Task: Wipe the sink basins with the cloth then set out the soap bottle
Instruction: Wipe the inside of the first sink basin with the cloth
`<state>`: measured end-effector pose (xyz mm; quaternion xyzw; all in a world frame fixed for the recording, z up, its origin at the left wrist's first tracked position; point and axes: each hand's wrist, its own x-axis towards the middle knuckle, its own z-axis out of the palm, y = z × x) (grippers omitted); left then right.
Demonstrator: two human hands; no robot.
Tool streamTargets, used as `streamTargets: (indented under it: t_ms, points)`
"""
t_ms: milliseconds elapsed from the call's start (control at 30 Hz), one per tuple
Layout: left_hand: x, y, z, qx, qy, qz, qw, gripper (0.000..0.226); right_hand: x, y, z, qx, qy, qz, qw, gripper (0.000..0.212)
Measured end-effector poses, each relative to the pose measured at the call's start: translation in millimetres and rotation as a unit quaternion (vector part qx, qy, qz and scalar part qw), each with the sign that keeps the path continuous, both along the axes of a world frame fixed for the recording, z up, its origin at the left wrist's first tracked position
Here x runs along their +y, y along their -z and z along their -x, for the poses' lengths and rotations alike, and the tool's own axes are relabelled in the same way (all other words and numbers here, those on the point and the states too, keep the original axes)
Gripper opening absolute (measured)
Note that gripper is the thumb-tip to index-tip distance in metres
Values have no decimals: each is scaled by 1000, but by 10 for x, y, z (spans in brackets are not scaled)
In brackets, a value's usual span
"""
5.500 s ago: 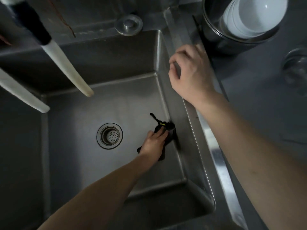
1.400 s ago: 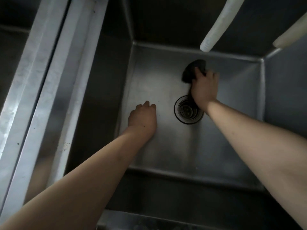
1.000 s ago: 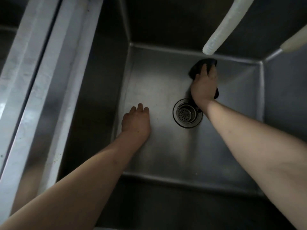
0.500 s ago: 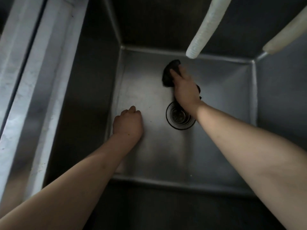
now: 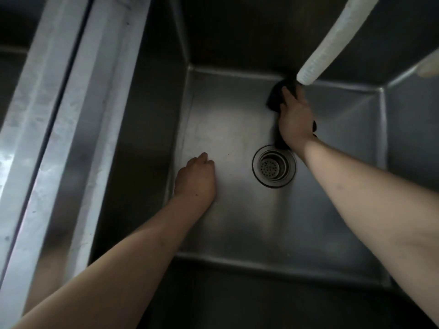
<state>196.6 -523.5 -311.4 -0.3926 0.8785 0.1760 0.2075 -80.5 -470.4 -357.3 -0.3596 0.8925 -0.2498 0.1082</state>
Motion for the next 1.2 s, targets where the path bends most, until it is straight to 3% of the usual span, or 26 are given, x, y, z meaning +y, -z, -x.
streamTargets:
  t_ms: [200,433,633,833,967,1200]
  points:
    - [41,-164,-101,-35,15,14,999,32,-345,-35,-630,-7,-201,-22,979,49]
    - [98,-347,-269,-75,3,-25,997,32,340,17,-1378,-33,-409,5,912,42]
    - [326,-635,-404,-120,-27,-51,991,32,1113,-102,-1628,-82,-514,-42,853,40]
    - [491,-919,-560,-132,-69,-68,987,39,1367,-477,-1565,-148,-557,-188,795,63]
    - [612,-1089,-665,-107,-100,-80,986,43,1428,-770,-1554,-188,-508,-228,809,52]
    - [936,-1608,-762,-9,-175,-40,984,45,1611,-1278,-1540,-196,-349,-131,907,40]
